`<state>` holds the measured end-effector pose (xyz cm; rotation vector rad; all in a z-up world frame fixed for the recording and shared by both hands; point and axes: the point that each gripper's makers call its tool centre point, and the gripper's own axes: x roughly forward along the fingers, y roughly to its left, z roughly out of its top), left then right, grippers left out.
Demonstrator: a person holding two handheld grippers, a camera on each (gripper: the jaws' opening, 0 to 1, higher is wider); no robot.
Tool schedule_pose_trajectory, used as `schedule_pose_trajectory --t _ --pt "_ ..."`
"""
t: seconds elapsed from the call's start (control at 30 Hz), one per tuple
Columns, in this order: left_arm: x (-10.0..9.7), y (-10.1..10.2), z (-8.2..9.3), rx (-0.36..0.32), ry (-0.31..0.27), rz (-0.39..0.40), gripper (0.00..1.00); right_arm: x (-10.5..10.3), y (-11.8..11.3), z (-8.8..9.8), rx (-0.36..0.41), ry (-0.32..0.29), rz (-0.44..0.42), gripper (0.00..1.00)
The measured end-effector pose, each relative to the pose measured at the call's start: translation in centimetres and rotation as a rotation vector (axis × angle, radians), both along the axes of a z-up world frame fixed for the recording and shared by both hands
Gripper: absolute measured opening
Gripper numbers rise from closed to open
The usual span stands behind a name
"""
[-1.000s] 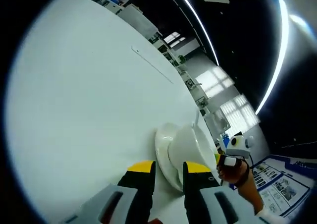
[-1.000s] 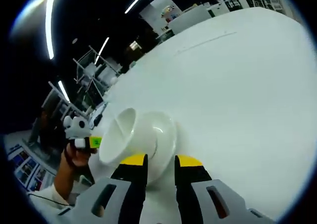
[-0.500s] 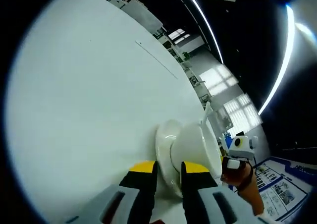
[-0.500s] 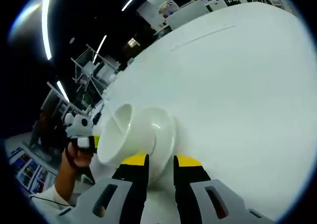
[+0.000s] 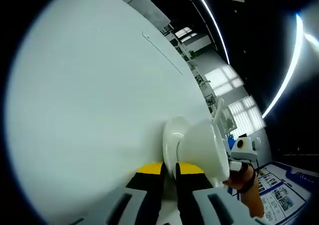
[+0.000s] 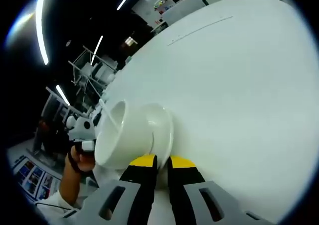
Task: Tidy tabletop coffee trays, cups and spoons，present forward
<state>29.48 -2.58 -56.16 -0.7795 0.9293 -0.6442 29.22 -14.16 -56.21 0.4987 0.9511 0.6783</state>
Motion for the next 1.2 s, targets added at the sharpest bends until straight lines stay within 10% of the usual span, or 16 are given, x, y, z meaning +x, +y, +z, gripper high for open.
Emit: schedule_pose_trajectory --t 0.6,1.2 --pt "3.2 1.6 -0.7 -0.028 0.215 0.080 0.07 0.5 -0.2 -0.4 0.018 0.188 -0.120 0.05" --pt "2.3 1.2 -0.7 0.004 0.250 0.074 0.05 0.8 0.0 -0.4 0.027 0.234 -0.122 0.04"
